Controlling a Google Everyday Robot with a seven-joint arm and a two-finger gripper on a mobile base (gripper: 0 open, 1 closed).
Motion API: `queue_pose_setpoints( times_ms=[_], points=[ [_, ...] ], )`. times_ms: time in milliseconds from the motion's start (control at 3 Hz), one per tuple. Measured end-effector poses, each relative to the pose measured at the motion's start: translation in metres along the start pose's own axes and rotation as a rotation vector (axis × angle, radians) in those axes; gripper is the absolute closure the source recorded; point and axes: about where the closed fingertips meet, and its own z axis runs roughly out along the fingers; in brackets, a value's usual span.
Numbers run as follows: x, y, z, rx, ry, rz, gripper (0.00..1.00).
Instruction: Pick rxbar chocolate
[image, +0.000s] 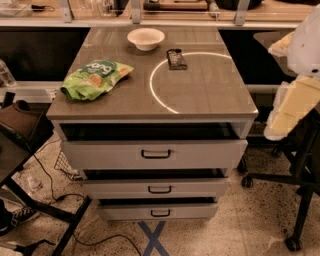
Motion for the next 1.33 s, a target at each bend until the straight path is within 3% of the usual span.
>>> queue_pose_setpoints(
  times_ms=[333,667,1000,1333],
  points=[
    [-0.007,-0.034,0.021,0.055,-0.126,0.102,0.0],
    [-0.029,-0.115,0.045,0.198,-0.305,0.311,0.0],
    [-0.047,-0.174,0.047,0.321,-0.393,0.463,0.0],
    [-0.069,-0.213,0.05,0.45,-0.404,0.535,0.0]
  ],
)
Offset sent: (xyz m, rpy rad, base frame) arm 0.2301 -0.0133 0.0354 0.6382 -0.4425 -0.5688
